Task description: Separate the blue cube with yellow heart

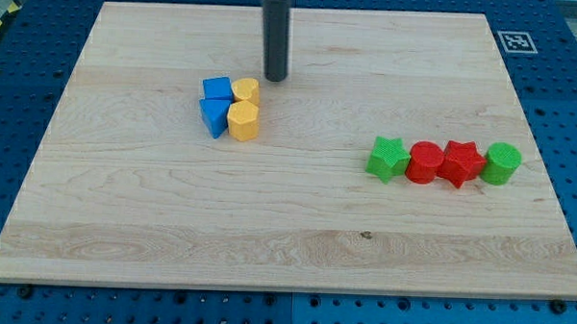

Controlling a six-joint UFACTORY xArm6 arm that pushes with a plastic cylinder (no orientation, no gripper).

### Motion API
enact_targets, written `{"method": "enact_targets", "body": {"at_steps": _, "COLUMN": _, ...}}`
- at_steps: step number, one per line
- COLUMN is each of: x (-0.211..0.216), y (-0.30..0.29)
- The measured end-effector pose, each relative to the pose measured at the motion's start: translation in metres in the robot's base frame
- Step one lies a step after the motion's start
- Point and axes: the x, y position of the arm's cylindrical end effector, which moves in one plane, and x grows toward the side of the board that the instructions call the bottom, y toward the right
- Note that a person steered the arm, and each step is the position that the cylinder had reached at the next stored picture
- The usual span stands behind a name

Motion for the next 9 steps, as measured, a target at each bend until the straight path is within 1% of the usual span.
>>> {"method": "enact_targets", "body": {"at_steps": 1, "x": 0.001, "y": -0.015}}
{"method": "enact_targets", "body": {"at_steps": 2, "x": 0.015, "y": -0.028}}
{"method": "enact_targets", "body": {"at_steps": 3, "x": 0.017, "y": -0.022}}
{"method": "enact_targets", "body": {"at_steps": 4, "x": 0.032, "y": -0.010}}
{"method": "enact_targets", "body": {"at_steps": 6, "x": 0.032, "y": -0.012}}
{"method": "enact_targets", "body": {"at_steps": 7, "x": 0.032, "y": -0.032}}
{"method": "enact_targets", "body": {"at_steps": 9, "x": 0.054, "y": -0.043}}
